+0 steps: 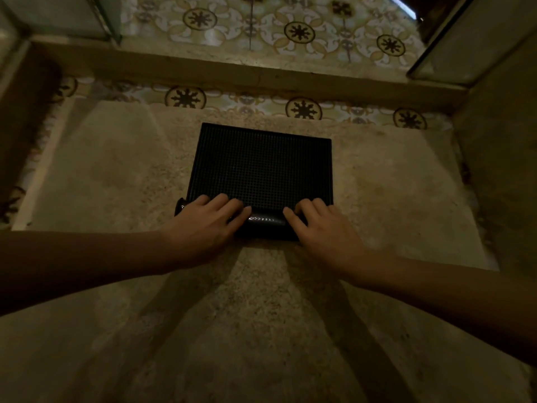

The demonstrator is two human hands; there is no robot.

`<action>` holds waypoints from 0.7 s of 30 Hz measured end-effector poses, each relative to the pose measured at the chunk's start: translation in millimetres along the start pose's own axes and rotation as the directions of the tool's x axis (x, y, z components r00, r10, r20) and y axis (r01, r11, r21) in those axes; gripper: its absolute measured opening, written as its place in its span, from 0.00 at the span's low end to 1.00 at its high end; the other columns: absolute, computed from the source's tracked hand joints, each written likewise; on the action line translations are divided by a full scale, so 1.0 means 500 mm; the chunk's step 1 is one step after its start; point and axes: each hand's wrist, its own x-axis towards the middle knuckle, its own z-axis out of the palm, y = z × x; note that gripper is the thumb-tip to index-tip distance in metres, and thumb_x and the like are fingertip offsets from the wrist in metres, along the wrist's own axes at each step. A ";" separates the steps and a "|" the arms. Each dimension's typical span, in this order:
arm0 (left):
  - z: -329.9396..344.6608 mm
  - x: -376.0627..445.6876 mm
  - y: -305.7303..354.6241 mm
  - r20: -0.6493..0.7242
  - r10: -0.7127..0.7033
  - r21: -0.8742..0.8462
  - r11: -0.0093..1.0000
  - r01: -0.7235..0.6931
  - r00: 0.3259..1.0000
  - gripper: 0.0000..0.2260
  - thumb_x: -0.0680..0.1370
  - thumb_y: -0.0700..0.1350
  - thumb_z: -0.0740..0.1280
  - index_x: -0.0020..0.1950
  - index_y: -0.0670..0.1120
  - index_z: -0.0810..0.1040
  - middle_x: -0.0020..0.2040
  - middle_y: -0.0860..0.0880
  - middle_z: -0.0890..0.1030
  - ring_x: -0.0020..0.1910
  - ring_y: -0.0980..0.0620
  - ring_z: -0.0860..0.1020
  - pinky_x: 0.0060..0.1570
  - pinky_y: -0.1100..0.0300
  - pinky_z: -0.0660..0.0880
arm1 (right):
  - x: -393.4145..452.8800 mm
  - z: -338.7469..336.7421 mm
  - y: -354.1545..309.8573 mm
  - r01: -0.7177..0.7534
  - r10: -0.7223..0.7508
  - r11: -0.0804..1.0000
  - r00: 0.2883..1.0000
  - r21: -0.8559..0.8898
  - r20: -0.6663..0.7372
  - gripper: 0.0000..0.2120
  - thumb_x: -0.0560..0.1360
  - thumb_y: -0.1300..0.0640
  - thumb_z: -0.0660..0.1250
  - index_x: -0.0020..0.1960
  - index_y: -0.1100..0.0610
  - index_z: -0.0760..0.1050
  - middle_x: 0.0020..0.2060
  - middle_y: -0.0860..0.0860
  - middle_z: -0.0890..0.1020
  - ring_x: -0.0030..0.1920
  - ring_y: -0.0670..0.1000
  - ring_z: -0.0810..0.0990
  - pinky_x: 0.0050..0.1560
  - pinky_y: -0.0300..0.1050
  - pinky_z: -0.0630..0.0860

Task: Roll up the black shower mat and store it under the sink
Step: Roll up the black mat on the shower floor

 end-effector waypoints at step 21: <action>-0.028 0.042 -0.066 -0.047 -0.016 0.047 0.999 0.018 0.999 0.28 0.69 0.37 0.74 0.68 0.37 0.72 0.55 0.35 0.76 0.46 0.37 0.75 0.33 0.49 0.74 | 0.032 -0.009 0.041 -0.080 0.080 0.997 0.996 0.013 -0.047 0.31 0.78 0.46 0.66 0.74 0.63 0.64 0.70 0.65 0.69 0.65 0.65 0.70 0.60 0.60 0.72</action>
